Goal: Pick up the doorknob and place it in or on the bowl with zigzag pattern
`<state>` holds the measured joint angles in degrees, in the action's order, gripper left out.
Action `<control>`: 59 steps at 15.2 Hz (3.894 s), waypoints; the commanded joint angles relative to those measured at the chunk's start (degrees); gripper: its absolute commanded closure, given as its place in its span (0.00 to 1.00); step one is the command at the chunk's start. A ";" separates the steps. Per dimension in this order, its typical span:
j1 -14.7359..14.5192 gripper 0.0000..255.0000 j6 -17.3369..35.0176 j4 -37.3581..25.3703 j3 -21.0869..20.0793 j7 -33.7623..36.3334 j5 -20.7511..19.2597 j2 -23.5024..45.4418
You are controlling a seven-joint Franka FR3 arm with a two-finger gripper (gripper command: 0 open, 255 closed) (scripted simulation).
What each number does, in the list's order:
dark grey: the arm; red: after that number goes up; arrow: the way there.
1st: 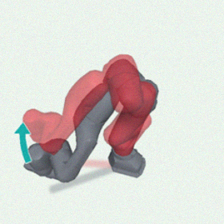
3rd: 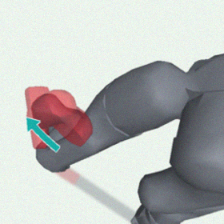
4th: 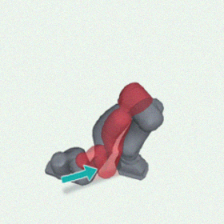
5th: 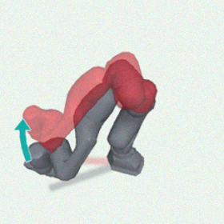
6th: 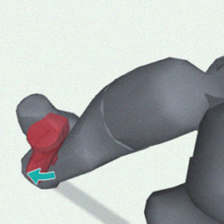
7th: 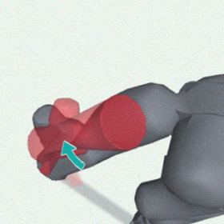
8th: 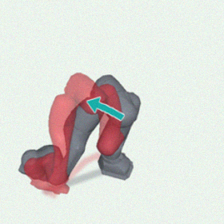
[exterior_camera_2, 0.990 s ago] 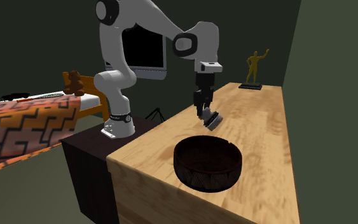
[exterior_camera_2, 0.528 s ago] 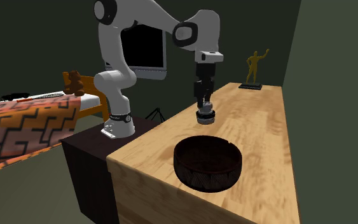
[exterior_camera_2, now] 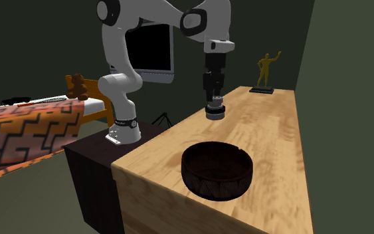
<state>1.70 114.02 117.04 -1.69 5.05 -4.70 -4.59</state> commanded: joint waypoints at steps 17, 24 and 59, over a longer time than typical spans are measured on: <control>6.06 1.00 -6.38 -15.47 6.42 -13.23 0.85 8.15; 10.87 1.00 -8.94 -27.98 9.75 -21.79 2.88 17.66; 14.90 0.00 -5.63 -33.71 11.18 -27.22 4.95 26.55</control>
<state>16.57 109.91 84.58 9.46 -22.09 0.26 22.20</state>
